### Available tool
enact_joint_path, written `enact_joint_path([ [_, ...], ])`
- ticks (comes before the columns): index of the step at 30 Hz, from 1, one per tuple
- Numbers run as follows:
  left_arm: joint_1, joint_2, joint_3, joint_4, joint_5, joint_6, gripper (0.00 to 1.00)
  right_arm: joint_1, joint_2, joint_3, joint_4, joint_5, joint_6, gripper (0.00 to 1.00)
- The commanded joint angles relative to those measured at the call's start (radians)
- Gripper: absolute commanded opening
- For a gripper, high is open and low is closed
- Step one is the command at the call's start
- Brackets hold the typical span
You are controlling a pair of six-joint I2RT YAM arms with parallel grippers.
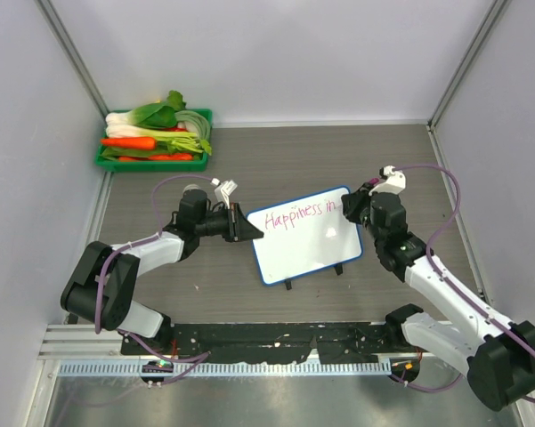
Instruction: Write a sentence on the whiteboard
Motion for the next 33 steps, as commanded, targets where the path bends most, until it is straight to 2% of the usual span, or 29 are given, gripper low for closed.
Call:
enact_joint_path([
  [1,-0.003,-0.001,0.001,-0.053,-0.103,0.090,0.00,-0.002,-0.055,0.048,0.033,-0.044,-0.009,0.01],
  [14,-0.005,0.005,0.004,-0.056,-0.109,0.093,0.00,-0.002,-0.056,0.034,0.053,-0.113,-0.008,0.01],
  [25,-0.005,-0.004,-0.001,-0.053,-0.115,0.090,0.00,-0.001,-0.156,0.007,-0.015,-0.156,-0.038,0.02],
  [33,-0.005,0.013,0.001,-0.046,-0.108,0.085,0.00,-0.004,-0.170,-0.007,-0.023,-0.165,-0.048,0.01],
])
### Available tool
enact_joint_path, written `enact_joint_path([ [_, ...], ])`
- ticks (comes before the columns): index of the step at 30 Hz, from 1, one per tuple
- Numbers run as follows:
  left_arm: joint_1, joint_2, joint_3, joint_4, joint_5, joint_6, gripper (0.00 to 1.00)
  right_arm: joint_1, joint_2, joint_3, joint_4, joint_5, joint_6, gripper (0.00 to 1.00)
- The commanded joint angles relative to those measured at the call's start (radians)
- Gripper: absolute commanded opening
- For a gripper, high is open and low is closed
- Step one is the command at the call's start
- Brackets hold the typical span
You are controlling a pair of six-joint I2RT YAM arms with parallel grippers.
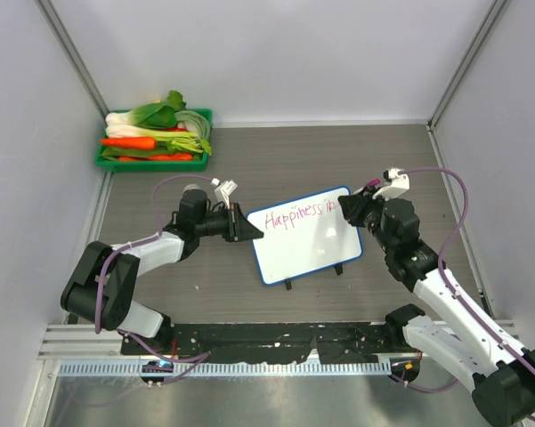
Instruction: Write a sentence on the whiteboard
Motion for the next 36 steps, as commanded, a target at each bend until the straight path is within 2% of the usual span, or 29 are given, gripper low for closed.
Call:
enact_joint_path([
  [1,-0.002,0.014,0.004,-0.044,-0.106,0.085,0.00,-0.002,-0.017,-0.006,0.006,-0.013,-0.017,0.01],
  [16,-0.002,0.025,0.007,-0.048,-0.106,0.085,0.00,0.022,-0.031,-0.020,0.058,-0.082,-0.064,0.01],
  [26,-0.003,0.025,0.005,-0.038,-0.098,0.079,0.00,0.307,-0.010,-0.056,0.171,0.105,-0.092,0.01],
  [36,-0.003,0.059,0.024,-0.070,-0.115,0.076,0.00,0.465,0.114,-0.109,0.351,0.208,-0.069,0.01],
])
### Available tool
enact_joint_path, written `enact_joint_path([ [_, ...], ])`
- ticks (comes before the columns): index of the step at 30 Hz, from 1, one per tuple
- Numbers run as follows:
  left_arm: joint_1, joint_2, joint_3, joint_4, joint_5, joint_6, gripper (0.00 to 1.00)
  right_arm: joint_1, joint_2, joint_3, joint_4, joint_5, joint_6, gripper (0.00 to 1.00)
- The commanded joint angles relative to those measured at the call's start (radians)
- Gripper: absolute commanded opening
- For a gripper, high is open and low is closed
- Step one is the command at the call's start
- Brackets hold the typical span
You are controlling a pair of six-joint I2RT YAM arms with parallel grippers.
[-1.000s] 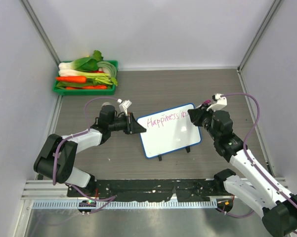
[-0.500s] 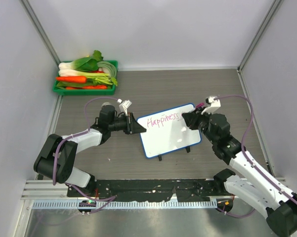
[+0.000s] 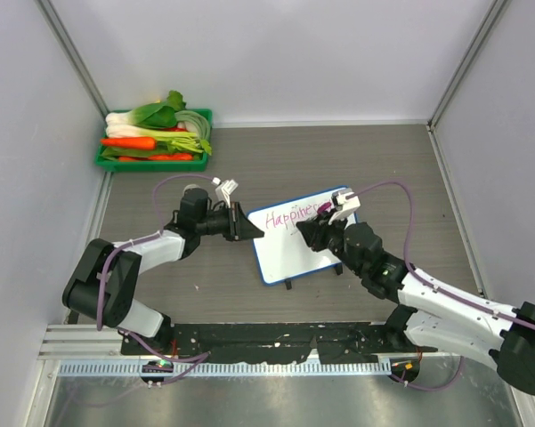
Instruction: Write a sentence on the whiteboard
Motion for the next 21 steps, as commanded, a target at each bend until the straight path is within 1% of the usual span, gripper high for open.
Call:
enact_joint_path([
  [1,-0.002,0.053,0.020,-0.080,-0.124,0.077,0.00,0.056,0.030,-0.019,0.155,0.101,0.000,0.01],
  [6,-0.002,0.092,0.044,-0.118,-0.133,0.080,0.00,0.107,0.076,-0.019,0.205,0.158,-0.012,0.01],
  [21,-0.002,0.112,0.063,-0.145,-0.139,0.082,0.00,0.157,0.139,-0.010,0.248,0.234,-0.057,0.02],
])
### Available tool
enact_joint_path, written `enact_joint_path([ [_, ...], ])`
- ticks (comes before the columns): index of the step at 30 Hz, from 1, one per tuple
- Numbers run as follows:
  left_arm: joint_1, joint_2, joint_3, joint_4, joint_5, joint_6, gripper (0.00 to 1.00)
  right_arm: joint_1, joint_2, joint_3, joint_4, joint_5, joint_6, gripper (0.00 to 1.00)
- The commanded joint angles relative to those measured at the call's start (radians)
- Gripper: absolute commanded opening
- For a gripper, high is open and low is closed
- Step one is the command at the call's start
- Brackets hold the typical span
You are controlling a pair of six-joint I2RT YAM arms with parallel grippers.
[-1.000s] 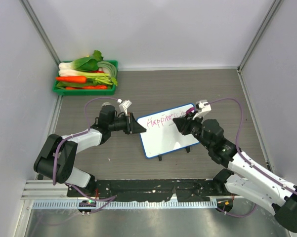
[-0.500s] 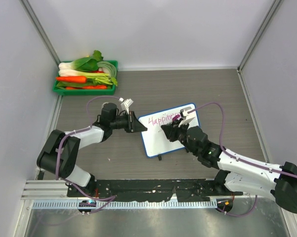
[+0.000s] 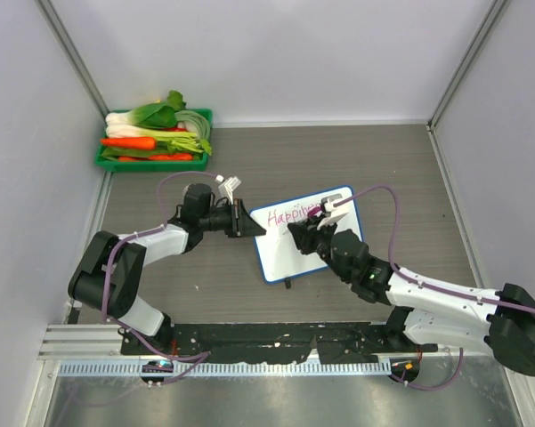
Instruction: Write a sentence on the whiteboard
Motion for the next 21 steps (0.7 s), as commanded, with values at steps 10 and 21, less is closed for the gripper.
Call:
enact_joint_path([
  [10,-0.002,0.046,-0.005,-0.100,-0.155,0.089,0.00,0.043,0.102,0.028,0.095,0.124,-0.022,0.01],
  [21,-0.002,0.047,-0.002,-0.098,-0.152,0.090,0.00,0.056,0.148,0.031,0.116,0.158,-0.036,0.01],
])
